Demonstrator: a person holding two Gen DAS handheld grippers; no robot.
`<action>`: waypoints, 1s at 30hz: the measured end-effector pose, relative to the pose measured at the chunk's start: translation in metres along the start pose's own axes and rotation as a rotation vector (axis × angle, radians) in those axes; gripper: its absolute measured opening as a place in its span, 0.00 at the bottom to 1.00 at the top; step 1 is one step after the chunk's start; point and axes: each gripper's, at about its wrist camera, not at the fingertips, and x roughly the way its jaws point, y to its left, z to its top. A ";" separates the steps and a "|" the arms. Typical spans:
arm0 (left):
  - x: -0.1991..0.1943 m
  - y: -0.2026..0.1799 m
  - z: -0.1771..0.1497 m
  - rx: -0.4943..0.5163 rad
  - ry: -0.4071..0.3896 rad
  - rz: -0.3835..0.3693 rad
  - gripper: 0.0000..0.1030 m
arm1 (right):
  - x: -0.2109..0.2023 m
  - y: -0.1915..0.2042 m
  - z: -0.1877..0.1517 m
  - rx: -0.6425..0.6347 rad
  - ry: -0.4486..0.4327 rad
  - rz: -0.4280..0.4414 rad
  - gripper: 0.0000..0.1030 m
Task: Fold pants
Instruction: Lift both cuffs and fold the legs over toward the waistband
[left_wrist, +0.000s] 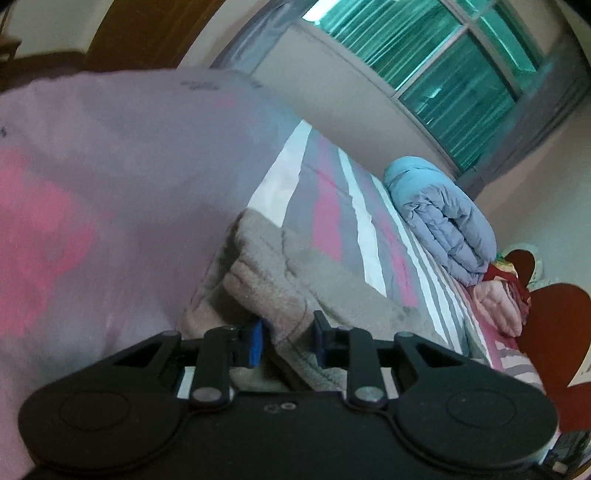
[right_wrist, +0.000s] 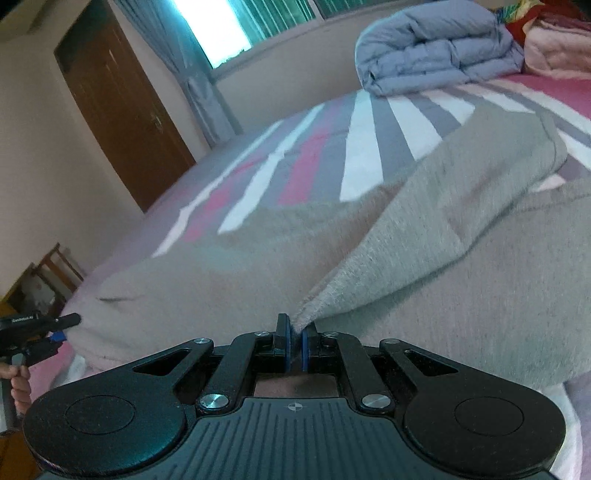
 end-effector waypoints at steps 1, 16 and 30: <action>0.000 0.001 -0.001 0.009 -0.009 -0.003 0.16 | 0.000 0.000 -0.001 0.003 -0.006 0.001 0.05; -0.005 -0.018 0.008 0.071 -0.090 -0.017 0.15 | -0.019 0.006 0.037 0.051 -0.176 0.077 0.05; -0.019 -0.030 -0.032 0.085 -0.064 0.235 0.73 | 0.013 -0.022 0.000 0.090 0.021 0.024 0.21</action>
